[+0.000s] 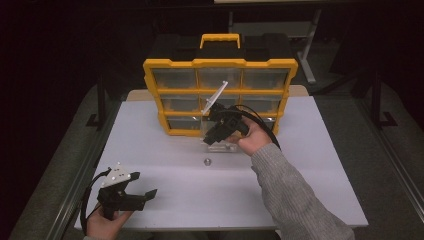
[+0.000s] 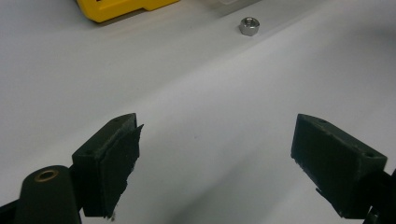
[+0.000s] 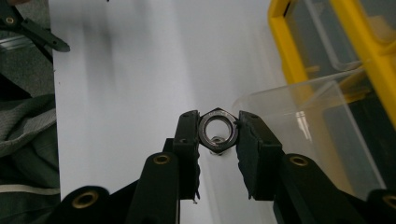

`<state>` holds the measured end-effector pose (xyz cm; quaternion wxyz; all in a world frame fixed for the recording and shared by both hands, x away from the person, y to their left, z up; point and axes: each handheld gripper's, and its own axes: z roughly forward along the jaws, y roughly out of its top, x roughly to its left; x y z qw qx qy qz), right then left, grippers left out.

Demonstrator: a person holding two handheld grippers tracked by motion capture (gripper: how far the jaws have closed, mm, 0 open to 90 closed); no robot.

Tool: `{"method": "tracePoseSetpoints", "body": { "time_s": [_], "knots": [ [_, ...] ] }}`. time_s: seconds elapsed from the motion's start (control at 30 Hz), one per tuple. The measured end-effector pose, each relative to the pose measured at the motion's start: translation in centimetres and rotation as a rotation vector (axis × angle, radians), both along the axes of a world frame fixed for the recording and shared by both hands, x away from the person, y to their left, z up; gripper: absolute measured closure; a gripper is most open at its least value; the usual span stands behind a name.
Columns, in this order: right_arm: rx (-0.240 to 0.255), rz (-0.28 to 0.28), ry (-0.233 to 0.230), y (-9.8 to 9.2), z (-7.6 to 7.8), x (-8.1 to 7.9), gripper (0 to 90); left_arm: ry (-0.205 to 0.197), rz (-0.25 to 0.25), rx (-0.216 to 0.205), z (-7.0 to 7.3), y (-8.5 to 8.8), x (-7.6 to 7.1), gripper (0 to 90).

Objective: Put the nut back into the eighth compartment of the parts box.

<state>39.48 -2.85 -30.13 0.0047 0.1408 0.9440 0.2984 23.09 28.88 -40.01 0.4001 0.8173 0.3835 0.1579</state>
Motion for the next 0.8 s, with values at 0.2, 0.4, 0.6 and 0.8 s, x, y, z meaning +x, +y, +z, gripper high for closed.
{"method": "tracePoseSetpoints", "body": {
  "time_s": [0.2,0.4,0.6,0.8],
  "knots": [
    [-0.009,-0.029,-0.014,-0.4,1.0,0.8,68.5,0.0,0.004,-0.005,0.0,0.0,0.0,15.0],
    [-0.021,-0.081,-0.011,-1.2,0.8,1.9,68.5,0.002,0.001,-0.004,0.0,0.0,0.0,15.0],
    [-0.058,-0.119,-0.005,-1.7,-0.1,2.9,68.5,0.001,-0.001,-0.001,0.0,0.0,0.0,15.0],
    [-0.071,-0.148,0.007,-1.9,-0.9,3.5,68.4,0.0,-0.009,0.014,0.0,0.1,0.0,15.0]
  ]
}}
